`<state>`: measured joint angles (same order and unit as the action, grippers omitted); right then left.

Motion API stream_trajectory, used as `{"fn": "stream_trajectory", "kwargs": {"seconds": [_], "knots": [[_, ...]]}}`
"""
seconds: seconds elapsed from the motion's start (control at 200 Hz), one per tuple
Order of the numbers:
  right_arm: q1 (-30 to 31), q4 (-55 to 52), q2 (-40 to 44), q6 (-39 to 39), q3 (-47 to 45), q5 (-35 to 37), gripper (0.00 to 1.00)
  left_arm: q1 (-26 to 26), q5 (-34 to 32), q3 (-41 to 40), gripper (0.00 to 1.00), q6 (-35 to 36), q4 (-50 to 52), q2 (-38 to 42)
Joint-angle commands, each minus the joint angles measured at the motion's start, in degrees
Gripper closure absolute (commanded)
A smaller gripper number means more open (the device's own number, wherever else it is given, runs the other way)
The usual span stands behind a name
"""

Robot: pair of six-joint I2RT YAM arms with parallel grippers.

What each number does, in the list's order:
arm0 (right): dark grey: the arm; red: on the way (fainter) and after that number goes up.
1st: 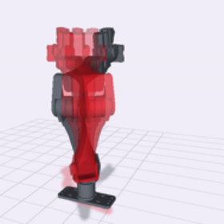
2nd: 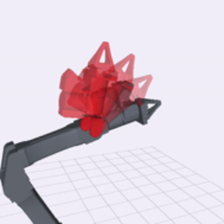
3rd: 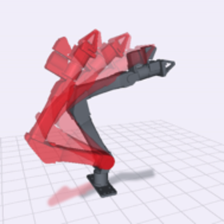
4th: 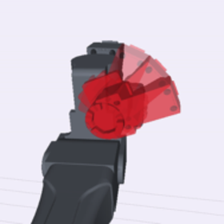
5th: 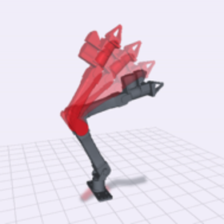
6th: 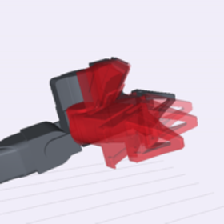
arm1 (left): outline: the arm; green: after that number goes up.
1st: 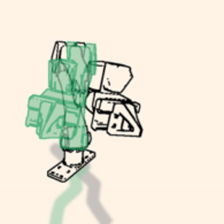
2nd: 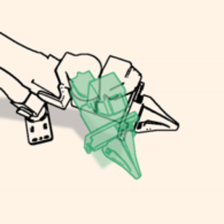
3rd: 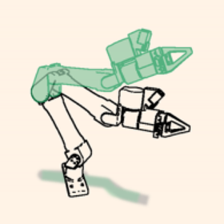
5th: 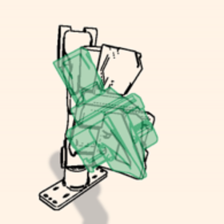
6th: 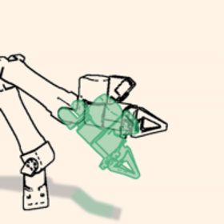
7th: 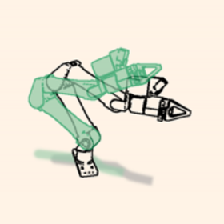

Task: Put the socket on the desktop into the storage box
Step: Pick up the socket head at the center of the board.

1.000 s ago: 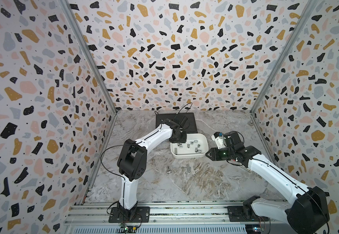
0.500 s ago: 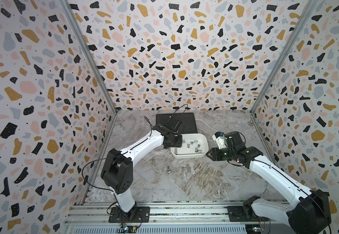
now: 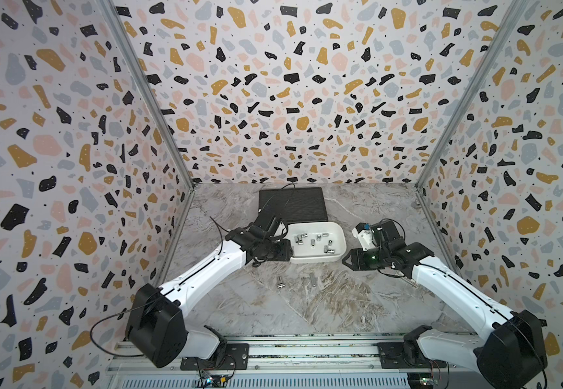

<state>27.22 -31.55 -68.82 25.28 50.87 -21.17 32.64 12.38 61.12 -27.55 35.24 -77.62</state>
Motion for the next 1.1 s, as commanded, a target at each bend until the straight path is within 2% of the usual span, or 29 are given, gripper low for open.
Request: {"fn": "stream_trajectory", "kwargs": {"seconds": [0.0,0.335,0.686,1.096], "knots": [[1.77,-2.94,-0.90,0.54,3.19,1.04,0.54,-0.47,3.60,-3.65,0.50,0.62,-2.33,4.02],[9.64,-5.27,-7.46,2.82,7.05,5.80,0.54,-0.74,5.68,-12.95,0.49,-2.07,-2.03,13.77],[15.71,-6.14,-15.41,4.69,11.44,9.36,0.53,-0.74,8.95,-22.25,0.47,-8.24,-4.87,22.17],[20.12,-8.81,-26.13,4.17,18.95,11.14,0.53,-0.74,9.63,-26.06,0.44,-11.12,-5.79,26.11]]}}
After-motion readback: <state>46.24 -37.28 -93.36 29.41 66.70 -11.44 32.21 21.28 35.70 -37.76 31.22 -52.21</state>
